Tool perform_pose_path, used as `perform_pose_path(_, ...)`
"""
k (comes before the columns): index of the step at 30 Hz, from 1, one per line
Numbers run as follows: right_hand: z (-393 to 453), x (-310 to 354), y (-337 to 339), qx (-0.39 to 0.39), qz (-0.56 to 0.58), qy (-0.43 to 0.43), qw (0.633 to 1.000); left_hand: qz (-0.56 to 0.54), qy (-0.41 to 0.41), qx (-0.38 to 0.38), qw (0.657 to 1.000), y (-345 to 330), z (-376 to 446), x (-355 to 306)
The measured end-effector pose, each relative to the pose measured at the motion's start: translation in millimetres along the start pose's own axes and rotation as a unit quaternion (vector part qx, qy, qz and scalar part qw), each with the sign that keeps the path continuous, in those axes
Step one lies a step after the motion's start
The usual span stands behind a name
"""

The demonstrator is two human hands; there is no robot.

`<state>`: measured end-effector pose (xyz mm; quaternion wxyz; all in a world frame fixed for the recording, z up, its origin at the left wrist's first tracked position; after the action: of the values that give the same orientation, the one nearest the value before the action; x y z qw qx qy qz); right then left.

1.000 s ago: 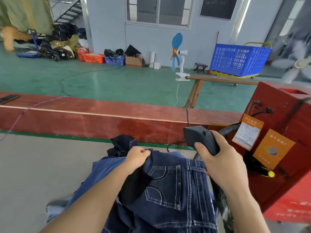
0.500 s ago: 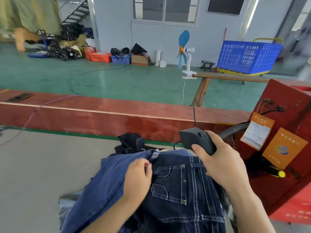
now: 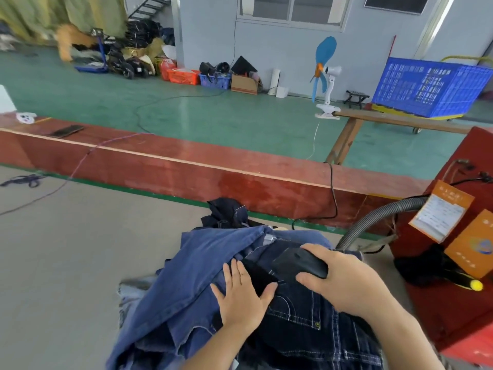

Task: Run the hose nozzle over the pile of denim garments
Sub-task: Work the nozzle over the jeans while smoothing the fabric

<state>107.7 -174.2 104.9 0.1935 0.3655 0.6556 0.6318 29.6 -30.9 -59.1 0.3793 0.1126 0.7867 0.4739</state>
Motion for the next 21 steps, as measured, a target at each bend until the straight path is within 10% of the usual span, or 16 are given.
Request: perform_pose_path(21,31.5,13.2,-45.4,0.052,-0.118,0.031,0.991,-0.074,-0.056,0.045,0.995,-11.9,4.5,6.8)
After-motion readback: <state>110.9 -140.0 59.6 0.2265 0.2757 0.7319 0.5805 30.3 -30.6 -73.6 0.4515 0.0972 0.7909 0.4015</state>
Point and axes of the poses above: each hand's wrist, its own z-axis towards the middle knuckle, its own y-axis out of the back of the hand, x = y × z, the point moved 7 cm from there along z, towards the middle knuckle, and after that the axes turned 3 degrees about -z, right-handed, at the moved point
